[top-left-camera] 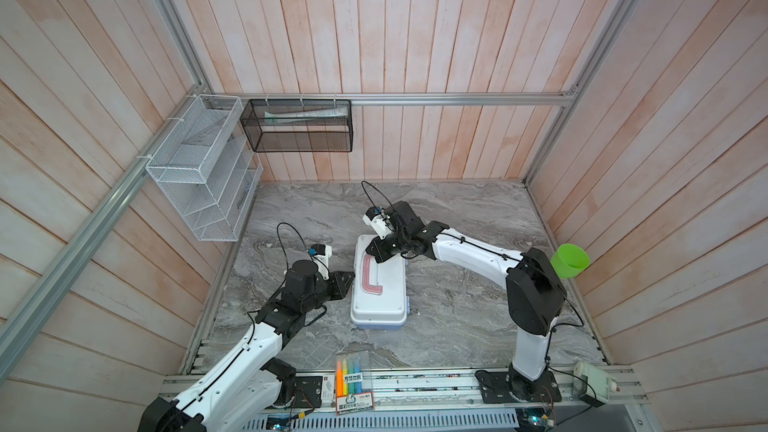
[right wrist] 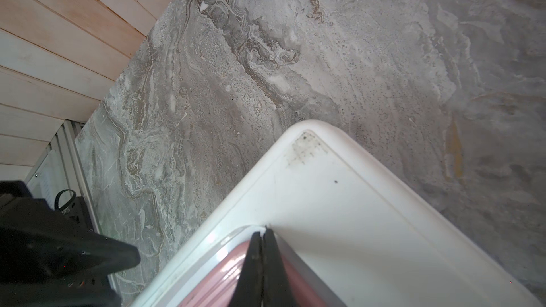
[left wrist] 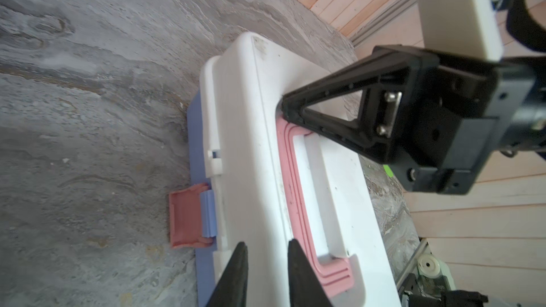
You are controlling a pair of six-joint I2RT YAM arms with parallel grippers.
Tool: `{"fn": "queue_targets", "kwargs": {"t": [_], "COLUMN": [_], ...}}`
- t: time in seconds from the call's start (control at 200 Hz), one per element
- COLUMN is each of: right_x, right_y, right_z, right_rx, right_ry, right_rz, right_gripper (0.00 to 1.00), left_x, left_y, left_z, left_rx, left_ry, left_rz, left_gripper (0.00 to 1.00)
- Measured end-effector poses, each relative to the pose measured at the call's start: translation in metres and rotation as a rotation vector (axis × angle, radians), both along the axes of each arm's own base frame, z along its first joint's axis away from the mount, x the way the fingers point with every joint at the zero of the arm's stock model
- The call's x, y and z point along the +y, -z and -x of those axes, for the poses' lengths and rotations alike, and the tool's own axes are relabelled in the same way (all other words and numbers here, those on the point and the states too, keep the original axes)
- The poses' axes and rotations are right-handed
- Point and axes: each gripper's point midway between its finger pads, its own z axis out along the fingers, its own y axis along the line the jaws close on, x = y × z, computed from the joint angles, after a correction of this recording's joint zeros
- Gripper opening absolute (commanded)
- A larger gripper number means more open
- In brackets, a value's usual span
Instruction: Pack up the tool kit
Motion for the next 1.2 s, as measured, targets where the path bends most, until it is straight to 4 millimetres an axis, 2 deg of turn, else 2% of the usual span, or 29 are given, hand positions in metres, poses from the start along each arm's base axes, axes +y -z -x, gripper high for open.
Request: {"fn": "queue_targets", "kwargs": {"t": [0.065, 0.155, 0.255, 0.335, 0.4, 0.505, 0.675, 0.71, 0.8, 0.89, 1.0, 1.115, 1.201], "right_x": [-0.007, -0.024, -0.053, -0.081, -0.097, -0.103, -0.114, -0.116, -0.12, -0.127, -0.136, -0.145, -0.152], "right_y": [-0.003, -0.013, -0.035, -0.053, -0.06, -0.051, -0.013, -0.009, -0.009, -0.004, 0.001, 0.003, 0.003], "right_z": [0.001, 0.003, -0.002, -0.01, -0.015, -0.014, 0.002, 0.004, 0.003, 0.004, 0.003, -0.003, -0.009], "right_rx": [-0.013, -0.023, -0.051, -0.101, -0.12, -0.12, -0.07, -0.073, -0.099, -0.114, -0.123, -0.136, -0.135], "right_ry": [0.016, 0.056, 0.138, 0.202, 0.238, 0.237, 0.211, 0.206, 0.2, 0.202, 0.204, 0.222, 0.237], "right_rz": [-0.003, -0.02, -0.083, -0.128, -0.141, -0.123, -0.029, -0.014, 0.013, 0.054, 0.1, 0.122, 0.121], "right_gripper": [0.01, 0.1, 0.26, 0.33, 0.37, 0.42, 0.47, 0.47, 0.49, 0.51, 0.53, 0.56, 0.57], "left_x": [-0.005, -0.009, -0.012, -0.018, -0.027, -0.043, -0.07, -0.073, -0.07, -0.055, -0.032, -0.014, -0.008], "left_y": [0.003, 0.005, 0.005, 0.004, 0.005, 0.007, 0.007, 0.006, 0.008, 0.013, 0.005, -0.004, 0.001], "left_z": [0.004, 0.008, 0.008, 0.012, 0.016, 0.021, 0.022, 0.021, 0.017, 0.014, 0.009, 0.005, 0.003], "left_rx": [0.007, 0.015, 0.008, 0.004, 0.003, 0.003, -0.005, -0.004, -0.002, 0.007, -0.018, -0.06, -0.063], "left_ry": [0.018, 0.026, 0.019, 0.028, 0.049, 0.083, 0.129, 0.131, 0.109, 0.072, 0.005, -0.053, -0.064], "left_rz": [0.003, 0.008, 0.003, 0.003, 0.005, 0.013, 0.009, 0.003, -0.025, -0.072, -0.098, -0.125, -0.165], "left_gripper": [0.23, 0.2, 0.17, 0.17, 0.16, 0.16, 0.16, 0.21, 0.46, 0.66, 0.89, 1.0, 1.0]}}
